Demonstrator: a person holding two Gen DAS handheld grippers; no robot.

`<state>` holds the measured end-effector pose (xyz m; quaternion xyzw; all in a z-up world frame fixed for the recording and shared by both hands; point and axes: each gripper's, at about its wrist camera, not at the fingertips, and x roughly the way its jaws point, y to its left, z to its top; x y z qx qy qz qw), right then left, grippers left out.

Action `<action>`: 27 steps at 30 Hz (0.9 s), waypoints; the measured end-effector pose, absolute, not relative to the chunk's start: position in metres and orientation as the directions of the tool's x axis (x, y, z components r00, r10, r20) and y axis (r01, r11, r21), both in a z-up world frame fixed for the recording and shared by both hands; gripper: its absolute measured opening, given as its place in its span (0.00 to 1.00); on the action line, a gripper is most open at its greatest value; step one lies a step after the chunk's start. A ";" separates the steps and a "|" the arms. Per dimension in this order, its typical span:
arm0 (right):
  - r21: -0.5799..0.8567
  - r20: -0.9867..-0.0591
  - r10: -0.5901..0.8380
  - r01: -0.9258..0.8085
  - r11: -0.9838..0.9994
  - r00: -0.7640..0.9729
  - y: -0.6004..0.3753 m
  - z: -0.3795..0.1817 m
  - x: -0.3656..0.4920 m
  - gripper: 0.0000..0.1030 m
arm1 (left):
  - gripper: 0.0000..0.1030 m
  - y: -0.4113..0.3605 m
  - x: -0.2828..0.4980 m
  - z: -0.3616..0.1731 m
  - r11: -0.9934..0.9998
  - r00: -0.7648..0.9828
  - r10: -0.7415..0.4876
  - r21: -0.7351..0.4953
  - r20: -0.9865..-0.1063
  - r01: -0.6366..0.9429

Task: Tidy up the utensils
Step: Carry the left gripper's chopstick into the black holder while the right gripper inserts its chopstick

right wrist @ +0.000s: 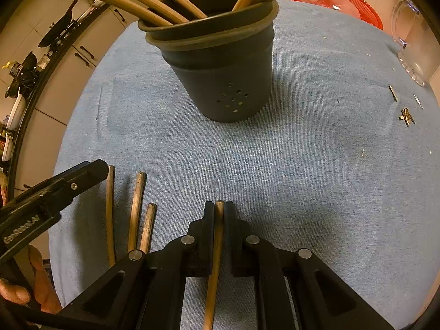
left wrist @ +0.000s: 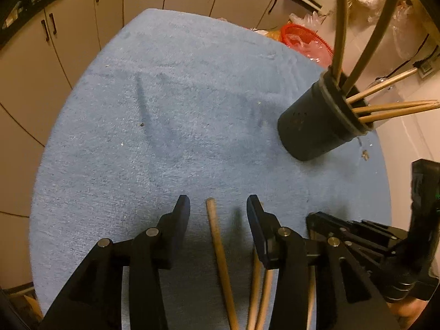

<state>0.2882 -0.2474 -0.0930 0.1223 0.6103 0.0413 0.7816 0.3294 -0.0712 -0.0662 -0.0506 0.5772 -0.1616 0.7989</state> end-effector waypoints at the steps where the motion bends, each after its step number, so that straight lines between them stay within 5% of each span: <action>1: 0.243 -0.944 0.215 0.085 0.966 0.252 -0.248 -0.093 0.288 0.07 | 0.40 -0.072 0.331 -0.068 0.944 0.274 -0.311 -0.263 -0.910 0.199; 7: 0.242 -0.944 0.213 0.086 0.967 0.252 -0.245 -0.093 0.289 0.07 | 0.36 -0.081 0.337 -0.079 0.955 0.276 -0.265 -0.211 -0.924 0.210; 11: 0.249 -0.941 0.220 0.084 0.965 0.259 -0.247 -0.093 0.286 0.07 | 0.08 -0.087 0.340 -0.082 0.960 0.267 -0.221 -0.160 -0.938 0.231; 19: 0.310 -0.909 0.272 0.076 0.948 0.315 -0.259 -0.080 0.273 0.07 | 0.06 -0.074 0.338 -0.073 0.942 0.278 -0.306 -0.247 -0.911 0.226; 27: 0.313 -0.844 0.282 -0.008 0.950 0.456 -0.270 -0.019 0.246 0.07 | 0.06 -0.064 0.315 -0.005 0.917 0.422 -0.378 -0.269 -0.824 0.294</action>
